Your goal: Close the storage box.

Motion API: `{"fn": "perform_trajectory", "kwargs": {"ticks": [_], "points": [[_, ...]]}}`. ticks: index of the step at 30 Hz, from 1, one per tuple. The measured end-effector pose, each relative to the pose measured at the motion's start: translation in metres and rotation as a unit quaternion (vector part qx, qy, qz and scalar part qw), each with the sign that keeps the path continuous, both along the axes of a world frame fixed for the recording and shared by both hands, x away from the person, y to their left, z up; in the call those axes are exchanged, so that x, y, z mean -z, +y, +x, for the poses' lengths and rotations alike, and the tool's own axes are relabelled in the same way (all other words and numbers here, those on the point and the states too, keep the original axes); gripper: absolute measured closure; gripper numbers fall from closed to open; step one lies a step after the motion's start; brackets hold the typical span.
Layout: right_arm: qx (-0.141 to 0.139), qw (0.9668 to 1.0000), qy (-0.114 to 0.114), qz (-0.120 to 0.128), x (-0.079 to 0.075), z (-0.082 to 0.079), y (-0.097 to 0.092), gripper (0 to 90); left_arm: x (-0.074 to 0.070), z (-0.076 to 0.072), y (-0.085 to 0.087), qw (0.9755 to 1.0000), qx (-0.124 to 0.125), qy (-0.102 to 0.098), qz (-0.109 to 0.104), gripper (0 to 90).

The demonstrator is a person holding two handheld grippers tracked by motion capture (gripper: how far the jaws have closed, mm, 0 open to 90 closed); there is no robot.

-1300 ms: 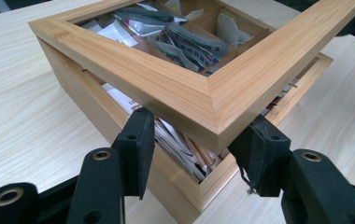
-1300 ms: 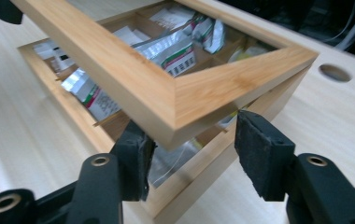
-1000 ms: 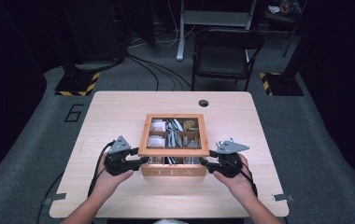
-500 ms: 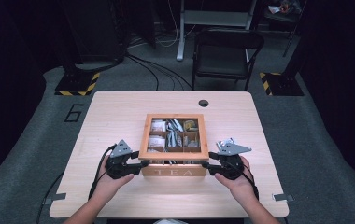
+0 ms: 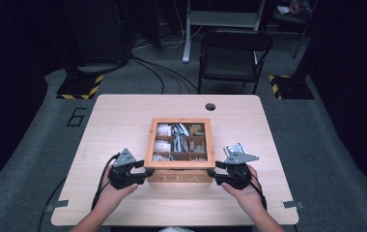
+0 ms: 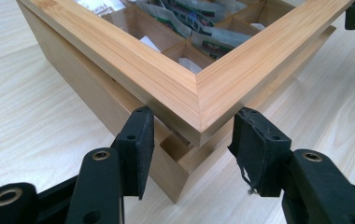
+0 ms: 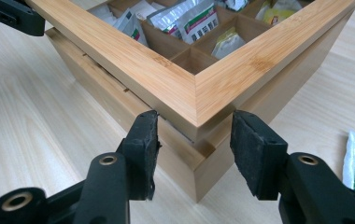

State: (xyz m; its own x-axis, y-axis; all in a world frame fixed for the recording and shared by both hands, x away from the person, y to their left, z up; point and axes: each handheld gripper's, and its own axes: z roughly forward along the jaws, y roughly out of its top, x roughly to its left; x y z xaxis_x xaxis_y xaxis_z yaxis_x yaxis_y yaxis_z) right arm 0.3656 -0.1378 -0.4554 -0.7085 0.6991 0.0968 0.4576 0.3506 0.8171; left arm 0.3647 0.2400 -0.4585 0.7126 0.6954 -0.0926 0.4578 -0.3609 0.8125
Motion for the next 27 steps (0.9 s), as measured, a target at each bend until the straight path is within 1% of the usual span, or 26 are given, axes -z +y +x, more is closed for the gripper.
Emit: {"fn": "perform_trajectory", "kwargs": {"ticks": [1,2,3,4,5,6,8,9,10,11,12,14,16,17,18,19,20,22,23,25,26,27], "points": [[-0.001,1.0,0.001,0.001,0.001,-0.001,-0.001,51.0,0.002,-0.001,0.001,1.0,0.003,0.008,0.004,48.6],[-0.001,1.0,-0.001,0.009,0.001,-0.001,-0.003,51.0,0.004,-0.001,0.001,0.9998,0.002,0.015,0.008,47.5],[-0.002,0.9998,0.001,0.019,0.001,-0.002,-0.004,50.9,0.006,-0.002,0.002,0.9999,0.0,0.014,0.005,46.2],[-0.001,0.9997,0.003,0.023,0.0,-0.003,-0.006,50.9,0.007,-0.003,0.004,0.9999,0.001,0.013,-0.005,46.1],[-0.001,0.9997,0.003,0.023,0.0,-0.003,-0.006,50.9,0.007,-0.003,0.004,0.9999,0.001,0.013,-0.005,46.0],[0.001,0.9998,0.001,0.022,-0.001,-0.004,-0.007,50.9,0.006,-0.003,0.006,0.9998,0.002,0.017,-0.007,46.0],[0.002,0.9998,-0.001,0.02,-0.001,-0.004,-0.01,50.9,0.003,-0.004,0.009,0.9999,-0.004,0.013,-0.007,45.9],[0.008,0.9998,-0.001,0.019,0.0,-0.003,-0.012,50.4,0.002,-0.003,0.01,0.9999,-0.005,0.012,-0.009,45.8],[0.011,0.9997,0.002,0.021,0.001,-0.003,-0.013,49.9,0.001,-0.002,0.012,0.9998,-0.012,0.009,-0.016,45.8],[0.011,0.9997,0.002,0.021,0.001,-0.003,-0.013,49.9,0.001,-0.002,0.012,0.9998,-0.012,0.009,-0.016,45.7],[0.012,0.9997,-0.002,0.021,0.001,-0.002,-0.014,49.4,-0.001,-0.002,0.014,0.9997,-0.01,0.01,-0.017,45.7],[0.019,0.9997,-0.007,0.015,0.0,-0.002,-0.016,48.1,-0.002,-0.002,0.016,0.9996,-0.014,0.005,-0.023,45.2],[0.027,0.9994,-0.015,0.015,-0.002,-0.001,-0.019,47.0,-0.005,0.0,0.02,0.9994,-0.016,0.005,-0.031,44.7],[0.04,0.9988,-0.025,0.015,-0.004,-0.001,-0.024,45.5,-0.008,0.002,0.026,0.9989,-0.024,0.003,-0.04,43.9],[0.04,0.9988,-0.025,0.015,-0.004,-0.001,-0.024,45.5,-0.008,0.002,0.026,0.9989,-0.024,0.003,-0.04,43.7],[0.05,0.9981,-0.036,0.009,-0.005,0.001,-0.029,44.8,-0.01,0.004,0.033,0.9984,-0.035,-0.002,-0.044,43.4],[0.05,0.9981,-0.036,0.009,-0.005,0.001,-0.029,44.8,-0.01,0.004,0.033,0.9984,-0.035,-0.002,-0.044,43.4],[0.062,0.9973,-0.038,0.008,-0.004,0.003,-0.035,44.0,-0.009,0.006,0.04,0.9972,-0.053,-0.008,-0.052,43.2],[0.077,0.9963,-0.037,0.009,-0.002,0.006,-0.04,43.9,-0.008,0.008,0.043,0.9971,-0.057,-0.005,-0.05,42.6],[0.079,0.9962,-0.036,0.007,-0.001,0.007,-0.041,43.8,-0.006,0.01,0.049,0.9969,-0.067,-0.01,-0.04,42.0],[0.084,0.9958,-0.035,0.006,0.001,0.009,-0.043,43.4,-0.004,0.012,0.053,0.9962,-0.077,-0.013,-0.039,41.6],[0.091,0.9953,-0.033,0.004,0.004,0.011,-0.046,42.9,-0.002,0.014,0.057,0.9954,-0.087,-0.01,-0.039,41.3]]}}
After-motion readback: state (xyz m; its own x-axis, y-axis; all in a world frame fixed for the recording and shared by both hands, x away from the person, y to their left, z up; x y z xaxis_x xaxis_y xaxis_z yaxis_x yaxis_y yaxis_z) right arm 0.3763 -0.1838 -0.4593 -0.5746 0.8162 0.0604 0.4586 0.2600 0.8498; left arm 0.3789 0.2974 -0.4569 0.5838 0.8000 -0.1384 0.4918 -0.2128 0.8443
